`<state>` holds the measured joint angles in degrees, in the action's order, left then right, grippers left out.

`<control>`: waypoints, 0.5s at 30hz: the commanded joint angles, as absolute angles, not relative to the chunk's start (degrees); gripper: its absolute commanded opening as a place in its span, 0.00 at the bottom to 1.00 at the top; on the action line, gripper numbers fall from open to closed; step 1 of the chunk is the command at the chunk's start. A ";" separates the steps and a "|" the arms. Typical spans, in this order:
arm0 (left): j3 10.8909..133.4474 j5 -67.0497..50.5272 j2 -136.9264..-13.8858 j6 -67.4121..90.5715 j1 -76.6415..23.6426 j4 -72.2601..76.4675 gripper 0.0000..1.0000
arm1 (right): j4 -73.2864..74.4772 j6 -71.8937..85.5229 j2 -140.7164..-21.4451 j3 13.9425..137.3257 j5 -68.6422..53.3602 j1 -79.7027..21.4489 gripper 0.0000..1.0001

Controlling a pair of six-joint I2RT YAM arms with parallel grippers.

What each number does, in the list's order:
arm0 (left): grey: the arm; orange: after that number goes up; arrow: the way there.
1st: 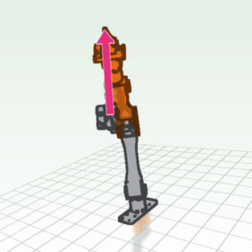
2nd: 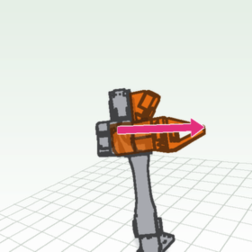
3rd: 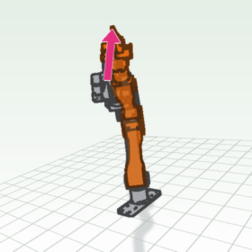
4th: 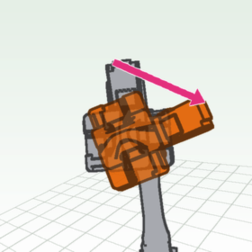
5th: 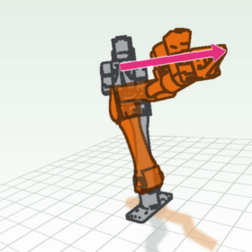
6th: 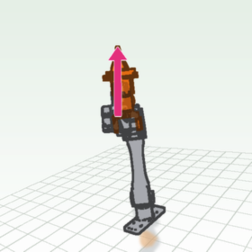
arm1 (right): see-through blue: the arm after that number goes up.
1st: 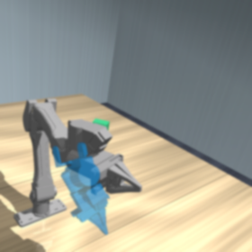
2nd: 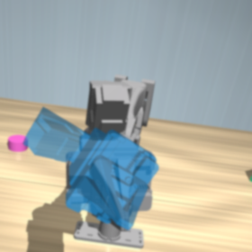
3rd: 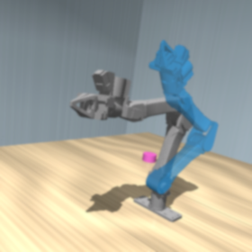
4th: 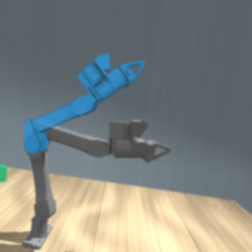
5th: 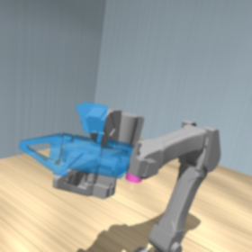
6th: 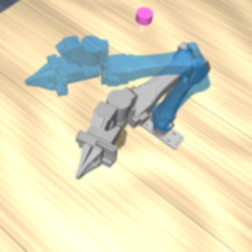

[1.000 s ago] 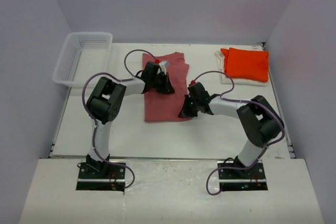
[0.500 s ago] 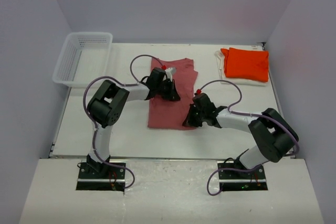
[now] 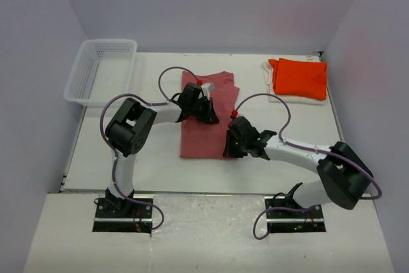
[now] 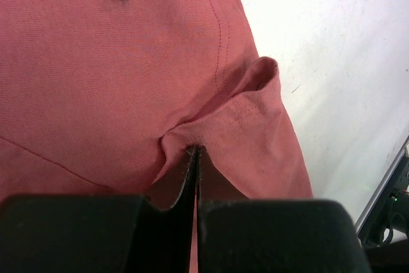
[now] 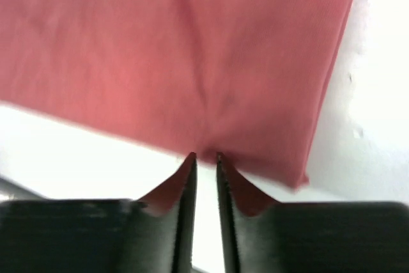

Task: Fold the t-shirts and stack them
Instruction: Fold the folded rectangular tshirt in 1/3 of the way

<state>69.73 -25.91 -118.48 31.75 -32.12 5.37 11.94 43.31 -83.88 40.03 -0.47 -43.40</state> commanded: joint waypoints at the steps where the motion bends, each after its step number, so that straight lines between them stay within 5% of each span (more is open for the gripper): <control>1: 71.28 -24.26 -117.07 29.00 -32.17 3.25 0.00 | 19.77 42.00 -74.64 41.40 4.13 -45.26 0.21; 4: 71.28 -24.26 -116.72 29.00 -32.17 3.25 0.00 | 23.63 44.99 -66.64 40.34 5.18 -45.26 0.59; 6: 71.28 -24.26 -116.81 28.92 -32.17 3.25 0.00 | 24.69 47.54 -63.46 38.94 5.27 -45.18 0.67; 15: 70.23 -24.52 -116.63 28.21 -32.17 2.99 0.00 | 22.77 59.23 -61.52 30.86 9.84 -43.33 0.53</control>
<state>69.97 -25.82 -118.48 30.59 -32.23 4.89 22.41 53.06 -61.60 32.82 6.61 -44.25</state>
